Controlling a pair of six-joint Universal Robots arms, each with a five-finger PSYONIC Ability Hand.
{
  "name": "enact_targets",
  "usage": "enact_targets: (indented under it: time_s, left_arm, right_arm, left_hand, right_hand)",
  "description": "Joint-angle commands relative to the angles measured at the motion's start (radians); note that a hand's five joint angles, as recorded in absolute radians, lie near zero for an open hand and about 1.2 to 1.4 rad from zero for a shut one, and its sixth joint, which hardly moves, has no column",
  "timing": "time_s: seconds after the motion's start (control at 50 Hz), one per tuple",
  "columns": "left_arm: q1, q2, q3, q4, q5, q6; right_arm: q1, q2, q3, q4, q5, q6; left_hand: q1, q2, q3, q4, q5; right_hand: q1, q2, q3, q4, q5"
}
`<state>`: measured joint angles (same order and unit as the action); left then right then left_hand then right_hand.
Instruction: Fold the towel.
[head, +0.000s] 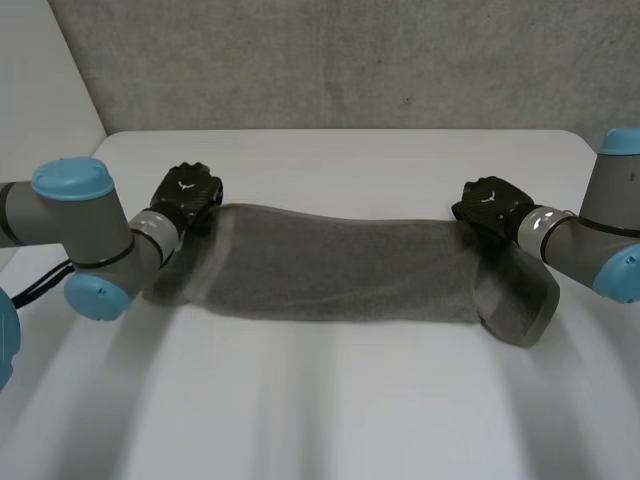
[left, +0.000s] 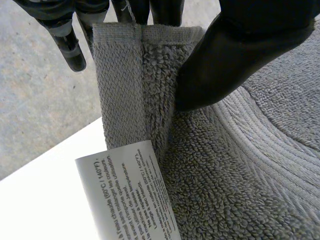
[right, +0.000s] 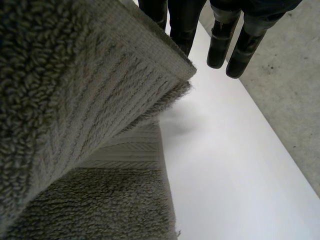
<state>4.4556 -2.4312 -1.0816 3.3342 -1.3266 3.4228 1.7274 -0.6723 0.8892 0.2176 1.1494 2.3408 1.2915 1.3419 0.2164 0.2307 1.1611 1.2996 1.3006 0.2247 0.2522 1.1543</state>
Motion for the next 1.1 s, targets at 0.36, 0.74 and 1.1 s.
enact_targets:
  time_s: [0.36,0.74,1.1]
  left_arm:
    - [-0.025,0.139,-0.098,0.025,-0.003,-0.004]
    - [-0.015,0.325,-0.297,0.025,0.012,-0.008]
    - [-0.009,0.316,-0.3,0.027,0.01,-0.013]
  right_arm:
    - [-0.003,-0.182,0.06,-0.144,0.07,0.152]
    - [-0.045,-0.48,0.338,-0.139,0.087,0.259]
    - [-0.072,-0.262,0.171,-0.142,0.111,0.252]
  left_hand:
    - [-1.087,-1.137,-0.042,-0.056,-1.131]
    - [-1.087,-1.137,-0.042,-0.056,-1.131]
    - [-1.087,-1.137,-0.042,-0.056,-1.131]
  right_hand:
    - [-1.125,-1.126,-0.05,-0.078,-1.154]
    - [-1.011,-1.012,-0.05,-0.078,-1.04]
    - [-1.125,-1.126,-0.05,-0.078,-1.154]
